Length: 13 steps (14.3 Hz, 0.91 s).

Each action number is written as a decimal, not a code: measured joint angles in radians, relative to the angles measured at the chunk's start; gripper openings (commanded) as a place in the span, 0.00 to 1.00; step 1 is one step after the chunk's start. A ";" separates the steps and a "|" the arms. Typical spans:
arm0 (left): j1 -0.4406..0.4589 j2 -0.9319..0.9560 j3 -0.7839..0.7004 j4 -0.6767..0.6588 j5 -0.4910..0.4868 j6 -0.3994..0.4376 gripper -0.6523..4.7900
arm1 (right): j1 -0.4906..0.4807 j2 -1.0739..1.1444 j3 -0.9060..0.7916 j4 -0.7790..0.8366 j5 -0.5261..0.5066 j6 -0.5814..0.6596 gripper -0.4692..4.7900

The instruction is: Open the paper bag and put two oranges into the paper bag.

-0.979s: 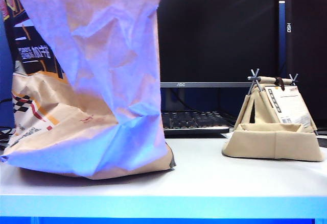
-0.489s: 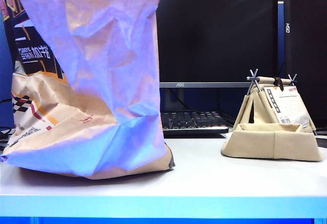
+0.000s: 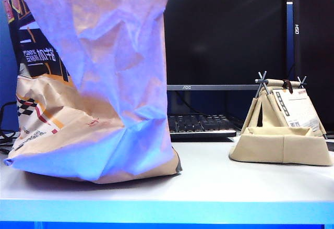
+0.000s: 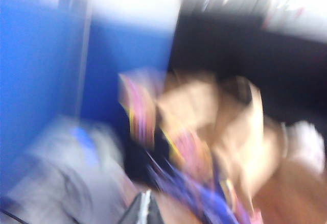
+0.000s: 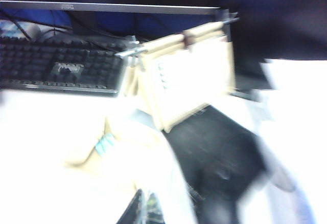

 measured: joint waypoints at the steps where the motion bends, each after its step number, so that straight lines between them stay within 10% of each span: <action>1: -0.004 0.073 -0.069 0.032 0.058 -0.024 0.11 | 0.001 0.002 -0.086 0.058 -0.045 0.000 0.08; 8: -0.003 0.101 -0.467 0.237 -0.205 -0.068 0.11 | 0.000 0.035 -0.583 0.584 -0.135 0.045 0.08; 13: -0.003 0.099 -0.558 0.232 -0.209 -0.207 0.11 | 0.000 0.033 -0.612 0.480 -0.136 0.259 0.08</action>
